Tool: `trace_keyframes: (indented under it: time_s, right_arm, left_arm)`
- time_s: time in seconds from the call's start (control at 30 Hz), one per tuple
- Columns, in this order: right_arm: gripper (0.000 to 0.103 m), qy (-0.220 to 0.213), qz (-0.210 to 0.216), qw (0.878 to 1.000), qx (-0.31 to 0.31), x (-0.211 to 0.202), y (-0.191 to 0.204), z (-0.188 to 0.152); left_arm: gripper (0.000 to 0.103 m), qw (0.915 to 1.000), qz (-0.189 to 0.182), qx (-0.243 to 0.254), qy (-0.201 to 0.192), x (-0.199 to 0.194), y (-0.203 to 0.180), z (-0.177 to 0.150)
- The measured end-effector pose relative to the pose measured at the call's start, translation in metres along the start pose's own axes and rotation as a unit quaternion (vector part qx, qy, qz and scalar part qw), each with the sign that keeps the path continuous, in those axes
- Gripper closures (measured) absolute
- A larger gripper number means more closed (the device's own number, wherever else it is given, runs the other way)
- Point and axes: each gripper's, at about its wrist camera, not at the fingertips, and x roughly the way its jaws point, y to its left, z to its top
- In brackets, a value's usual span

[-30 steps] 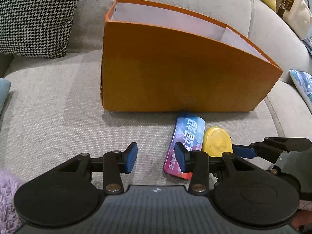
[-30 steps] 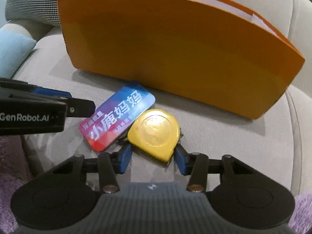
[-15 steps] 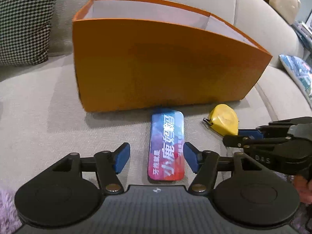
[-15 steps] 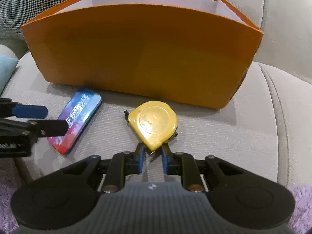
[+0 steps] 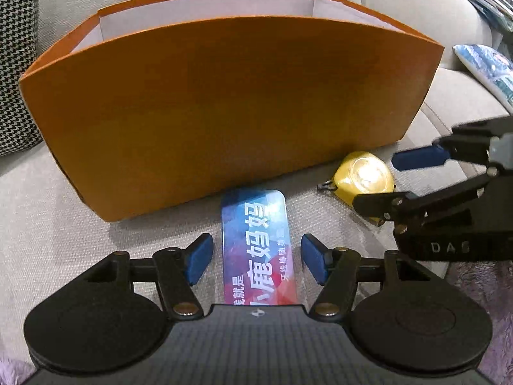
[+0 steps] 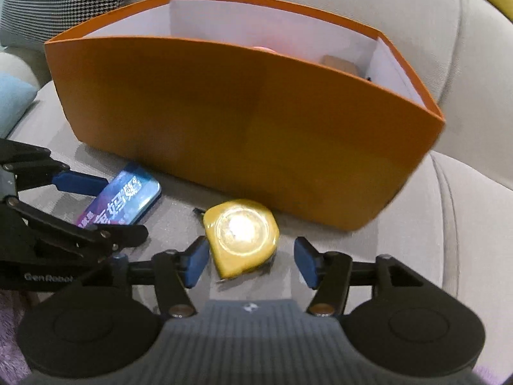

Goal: Organize rigid objects
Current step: 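Grasp the blue-red card tin with the left gripper while the right grasps the yellow tape measure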

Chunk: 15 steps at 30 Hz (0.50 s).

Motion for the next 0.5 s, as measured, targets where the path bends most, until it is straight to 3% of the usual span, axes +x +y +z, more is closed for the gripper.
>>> trace_keyframes:
  time_s: [0.2,0.33,0.5]
  right_arm:
    - [0.044,0.015,0.013,1.0,-0.018,0.018,-0.003,0.008]
    - [0.05,0.008,0.007,1.0,-0.026,0.019,0.004,0.007]
    - [0.05,0.013,0.005,1.0,-0.016,0.015,0.007,0.005]
  left_arm:
    - [0.035,0.9998,0.007,0.016,0.003,0.006,-0.009,-0.001]
    - [0.051,0.9999,0.01,0.009,-0.001,0.006,-0.013,0.0]
    - [0.052,0.9999,0.006,-0.009,-0.003,-0.001,-0.01,-0.003]
